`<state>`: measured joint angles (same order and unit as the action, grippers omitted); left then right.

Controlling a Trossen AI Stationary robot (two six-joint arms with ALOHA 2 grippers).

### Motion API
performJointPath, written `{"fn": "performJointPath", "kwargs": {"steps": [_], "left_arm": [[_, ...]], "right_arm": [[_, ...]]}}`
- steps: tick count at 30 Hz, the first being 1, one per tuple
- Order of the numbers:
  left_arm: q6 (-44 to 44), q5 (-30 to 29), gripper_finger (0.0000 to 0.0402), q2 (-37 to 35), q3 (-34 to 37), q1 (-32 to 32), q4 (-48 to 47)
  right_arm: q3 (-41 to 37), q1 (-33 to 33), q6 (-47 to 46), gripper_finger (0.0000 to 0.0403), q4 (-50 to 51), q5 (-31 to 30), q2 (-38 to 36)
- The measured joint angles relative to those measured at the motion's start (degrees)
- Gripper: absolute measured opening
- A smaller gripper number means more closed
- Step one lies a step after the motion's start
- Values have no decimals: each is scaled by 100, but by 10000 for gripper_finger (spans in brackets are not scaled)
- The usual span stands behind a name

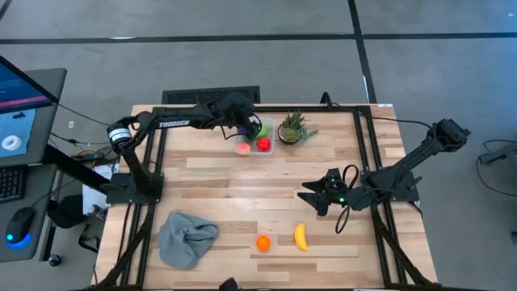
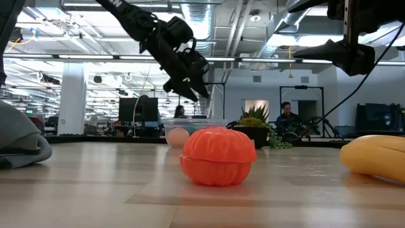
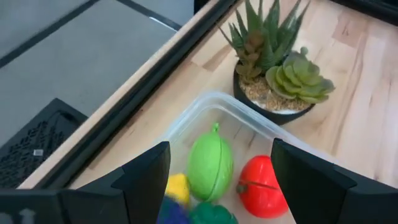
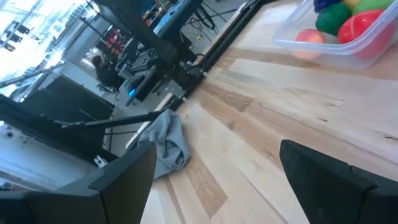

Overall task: Pick and placing Produce into tupperware
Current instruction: Put the tangerine into the transparent container

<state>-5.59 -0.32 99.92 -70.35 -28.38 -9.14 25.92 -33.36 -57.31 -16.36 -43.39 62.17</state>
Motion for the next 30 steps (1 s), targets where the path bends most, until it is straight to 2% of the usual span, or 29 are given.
{"fn": "performJointPath", "kwargs": {"steps": [8,16,25,30], "left_arm": [[64,668,267,-173,-214,344,-944],[224,672,267,-586,-212,1126,-1622],[55,647,259,-798,-168,2449,-1892],[-329,307,259,-798,-166,3159,-1993]], "right_arm": [[1,-2,132,363,1,13,0],[3,7,246,363,56,153,0],[3,-25,385,363,59,311,0],[3,-117,503,363,47,311,0]]}}
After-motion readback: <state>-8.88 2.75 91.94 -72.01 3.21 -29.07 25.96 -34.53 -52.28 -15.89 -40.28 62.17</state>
